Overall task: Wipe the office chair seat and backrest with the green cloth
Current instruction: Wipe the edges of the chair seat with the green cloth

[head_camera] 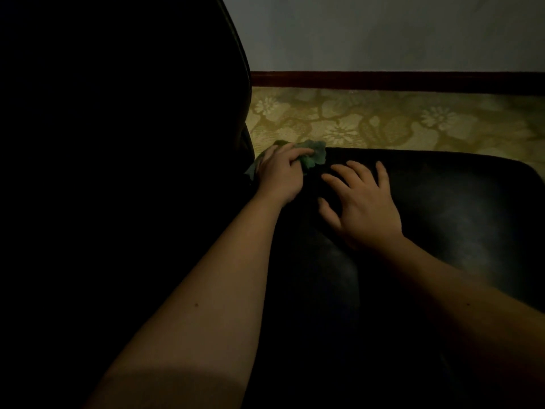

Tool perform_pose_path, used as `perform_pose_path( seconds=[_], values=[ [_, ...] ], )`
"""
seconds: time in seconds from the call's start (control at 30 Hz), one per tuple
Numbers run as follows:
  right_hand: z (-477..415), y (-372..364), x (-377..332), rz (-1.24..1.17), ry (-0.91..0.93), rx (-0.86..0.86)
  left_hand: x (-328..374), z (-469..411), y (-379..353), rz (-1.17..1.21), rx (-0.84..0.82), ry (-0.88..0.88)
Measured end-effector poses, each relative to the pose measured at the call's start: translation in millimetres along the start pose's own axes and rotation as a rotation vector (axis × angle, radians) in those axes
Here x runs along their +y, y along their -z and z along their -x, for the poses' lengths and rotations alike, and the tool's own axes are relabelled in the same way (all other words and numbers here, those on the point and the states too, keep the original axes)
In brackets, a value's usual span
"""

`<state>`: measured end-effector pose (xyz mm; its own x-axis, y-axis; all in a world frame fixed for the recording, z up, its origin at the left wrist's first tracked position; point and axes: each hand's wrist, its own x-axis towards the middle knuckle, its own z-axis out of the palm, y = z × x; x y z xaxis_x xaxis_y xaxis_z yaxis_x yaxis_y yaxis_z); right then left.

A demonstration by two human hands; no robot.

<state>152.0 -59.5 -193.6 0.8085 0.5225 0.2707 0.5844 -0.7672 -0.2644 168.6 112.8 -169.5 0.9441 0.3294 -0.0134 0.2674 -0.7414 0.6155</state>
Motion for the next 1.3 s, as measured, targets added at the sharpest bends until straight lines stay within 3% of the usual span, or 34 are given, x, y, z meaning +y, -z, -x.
perform_pose_path(
  seconds=[0.17,0.47,0.7,0.87,1.07,1.3],
  values=[
    [3,12,-7,0.092,0.024,0.036,10,19,0,0.238,0.023,0.059],
    [55,42,-20,0.230,0.199,-0.077,6,99,1,0.030,0.030,0.007],
    [137,81,-49,0.338,0.356,-0.156,13,212,7,-0.148,-0.096,0.054],
    [199,101,-63,0.367,0.327,-0.238,17,281,6,-0.323,-0.165,0.066],
    [254,117,-78,0.363,0.167,-0.312,32,350,15,-0.451,-0.253,0.106],
    [270,113,-118,0.284,0.012,-0.281,8,387,50,-0.396,-0.448,-0.054]
  ],
)
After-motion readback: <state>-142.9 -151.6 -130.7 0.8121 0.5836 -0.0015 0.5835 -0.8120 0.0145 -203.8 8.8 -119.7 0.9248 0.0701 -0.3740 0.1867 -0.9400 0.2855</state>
